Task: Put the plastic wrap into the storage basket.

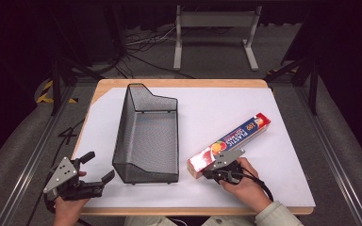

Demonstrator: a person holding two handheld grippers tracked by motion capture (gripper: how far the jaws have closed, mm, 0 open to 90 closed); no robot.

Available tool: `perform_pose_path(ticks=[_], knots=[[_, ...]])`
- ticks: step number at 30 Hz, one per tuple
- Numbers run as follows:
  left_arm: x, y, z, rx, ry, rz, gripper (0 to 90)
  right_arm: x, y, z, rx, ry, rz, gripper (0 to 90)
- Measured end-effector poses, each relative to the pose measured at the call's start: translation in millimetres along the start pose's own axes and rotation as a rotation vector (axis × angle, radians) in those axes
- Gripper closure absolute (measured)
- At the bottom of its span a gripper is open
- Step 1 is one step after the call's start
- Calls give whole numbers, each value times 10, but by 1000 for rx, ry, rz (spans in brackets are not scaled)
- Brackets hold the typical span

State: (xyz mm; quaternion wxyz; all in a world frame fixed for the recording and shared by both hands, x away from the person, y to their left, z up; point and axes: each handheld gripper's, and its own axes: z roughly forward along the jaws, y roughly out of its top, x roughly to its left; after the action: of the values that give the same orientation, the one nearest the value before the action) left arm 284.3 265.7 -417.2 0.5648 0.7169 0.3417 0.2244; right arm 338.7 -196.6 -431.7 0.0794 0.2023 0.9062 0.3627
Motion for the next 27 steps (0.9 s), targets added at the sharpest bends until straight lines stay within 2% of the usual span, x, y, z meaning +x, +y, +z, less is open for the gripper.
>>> perform_pose_path(ticks=[10, 15, 19, 24, 26, 27], knots=[[6, -1, -9, -2, 3, 0, 41, -221, 143, 146, 12, -78, 73, 900], [7, -2, -9, -3, 3, 0, 41, -294, 165, 190, 17, -113, 94, 900], [4, -1, -7, -3, 2, 1, 41, -382, 165, 218, 15, -156, 139, 900], [7, -1, -11, -3, 3, 1, 41, -407, 159, 204, 14, -155, 142, 900], [9, 0, -11, -1, 5, 1, 41, -412, 181, 144, 11, -136, 135, 900], [7, -2, -8, -5, 4, 1, 41, -426, 192, 86, 5, -123, 148, 900]])
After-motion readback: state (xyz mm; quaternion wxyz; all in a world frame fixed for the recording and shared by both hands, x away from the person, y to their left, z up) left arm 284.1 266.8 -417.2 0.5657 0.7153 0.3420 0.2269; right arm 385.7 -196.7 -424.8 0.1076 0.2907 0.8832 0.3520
